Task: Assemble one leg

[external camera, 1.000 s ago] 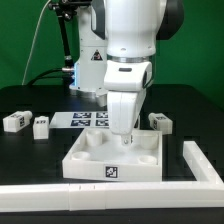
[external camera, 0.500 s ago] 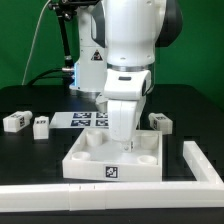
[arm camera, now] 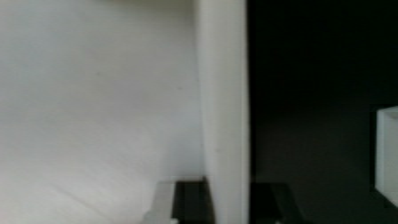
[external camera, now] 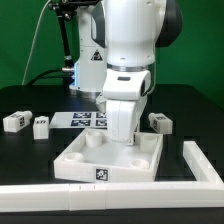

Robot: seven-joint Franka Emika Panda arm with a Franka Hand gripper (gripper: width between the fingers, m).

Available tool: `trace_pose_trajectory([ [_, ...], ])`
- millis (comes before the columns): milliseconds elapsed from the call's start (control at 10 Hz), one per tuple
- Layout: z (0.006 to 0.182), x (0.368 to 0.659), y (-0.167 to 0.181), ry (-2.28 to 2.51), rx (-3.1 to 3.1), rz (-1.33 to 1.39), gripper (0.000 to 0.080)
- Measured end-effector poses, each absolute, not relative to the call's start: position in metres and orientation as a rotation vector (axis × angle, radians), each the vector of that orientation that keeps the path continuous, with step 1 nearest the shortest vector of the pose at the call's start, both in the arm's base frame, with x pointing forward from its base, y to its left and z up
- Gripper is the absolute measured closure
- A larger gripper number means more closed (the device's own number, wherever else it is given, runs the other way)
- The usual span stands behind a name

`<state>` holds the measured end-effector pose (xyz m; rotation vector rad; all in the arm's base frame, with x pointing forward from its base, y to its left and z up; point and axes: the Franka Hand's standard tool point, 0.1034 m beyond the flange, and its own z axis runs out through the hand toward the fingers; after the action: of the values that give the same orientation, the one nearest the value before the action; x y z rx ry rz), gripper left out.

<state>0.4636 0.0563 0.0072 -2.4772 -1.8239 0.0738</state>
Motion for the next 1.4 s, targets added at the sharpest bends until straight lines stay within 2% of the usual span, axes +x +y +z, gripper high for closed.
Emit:
trace_pose_trajectory([
  [800, 0.008, 0.466, 0.056, -1.826, -2.482, 0.060, 0.0734],
  [1100, 0.007, 0.485, 0.064, -2.103, -2.293, 0.033, 0.0734],
  [1400, 0.007, 0.488, 0.065, -2.140, -2.272, 0.032, 0.0735],
])
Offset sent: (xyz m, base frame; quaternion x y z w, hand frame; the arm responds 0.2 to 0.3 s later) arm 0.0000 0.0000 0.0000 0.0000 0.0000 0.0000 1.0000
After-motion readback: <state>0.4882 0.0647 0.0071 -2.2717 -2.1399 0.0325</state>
